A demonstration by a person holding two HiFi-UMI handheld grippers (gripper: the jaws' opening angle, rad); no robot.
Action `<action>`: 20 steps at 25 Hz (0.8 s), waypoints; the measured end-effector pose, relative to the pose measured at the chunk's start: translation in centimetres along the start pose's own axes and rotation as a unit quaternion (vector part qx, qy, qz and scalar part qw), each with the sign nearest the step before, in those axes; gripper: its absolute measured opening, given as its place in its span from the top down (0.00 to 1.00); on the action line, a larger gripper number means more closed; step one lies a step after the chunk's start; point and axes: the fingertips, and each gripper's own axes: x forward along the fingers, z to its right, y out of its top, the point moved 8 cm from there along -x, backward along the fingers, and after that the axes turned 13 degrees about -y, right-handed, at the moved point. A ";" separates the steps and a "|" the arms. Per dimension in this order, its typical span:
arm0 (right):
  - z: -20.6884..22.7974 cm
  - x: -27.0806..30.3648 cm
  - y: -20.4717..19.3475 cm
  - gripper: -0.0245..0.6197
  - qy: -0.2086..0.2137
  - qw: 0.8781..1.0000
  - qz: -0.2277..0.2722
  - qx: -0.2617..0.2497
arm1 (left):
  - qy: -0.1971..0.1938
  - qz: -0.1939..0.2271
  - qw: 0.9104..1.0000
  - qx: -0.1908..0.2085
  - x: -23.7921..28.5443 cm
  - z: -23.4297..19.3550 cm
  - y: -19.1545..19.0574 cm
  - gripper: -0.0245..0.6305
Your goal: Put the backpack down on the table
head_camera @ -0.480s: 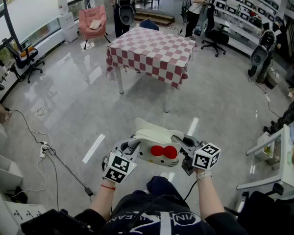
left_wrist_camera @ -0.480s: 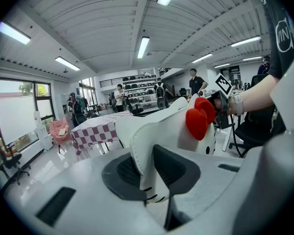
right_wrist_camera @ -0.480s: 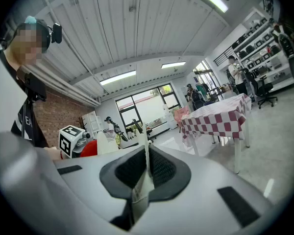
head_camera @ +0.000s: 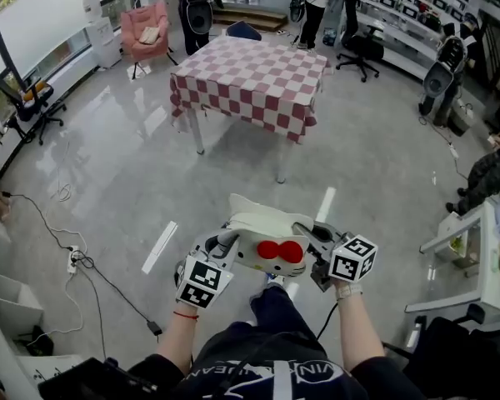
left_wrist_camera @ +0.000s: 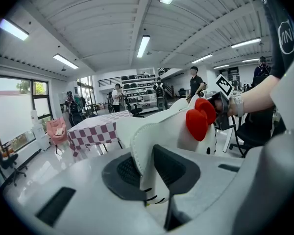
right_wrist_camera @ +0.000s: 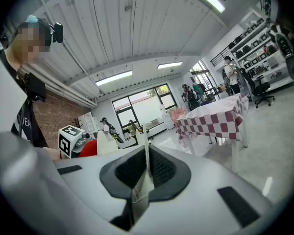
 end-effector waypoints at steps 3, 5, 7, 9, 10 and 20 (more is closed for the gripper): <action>1.4 1.3 0.6 0.95 0.001 1.000 0.000 0.003 | -0.002 -0.001 1.000 -0.004 1.4 -1.3 0.4 0.86; 2.5 2.3 1.2 0.95 0.001 1.000 0.000 0.003 | 0.000 -0.001 1.000 -0.006 2.4 -2.5 0.9 0.86; 3.9 3.5 2.0 0.95 0.003 1.000 0.001 0.001 | 0.002 0.000 1.000 -0.006 3.7 -3.8 1.5 0.86; 5.4 4.8 2.8 0.95 0.006 1.000 0.002 0.001 | 0.003 0.000 1.000 -0.007 5.1 -5.2 2.1 0.86; 6.2 5.3 3.2 0.95 0.007 1.000 0.002 0.000 | 0.002 -0.001 1.000 -0.008 5.9 -5.8 2.4 0.86; 13.7 10.5 7.2 0.95 0.013 1.000 -0.009 0.005 | 0.003 -0.010 1.000 -0.019 13.0 -11.6 5.8 0.86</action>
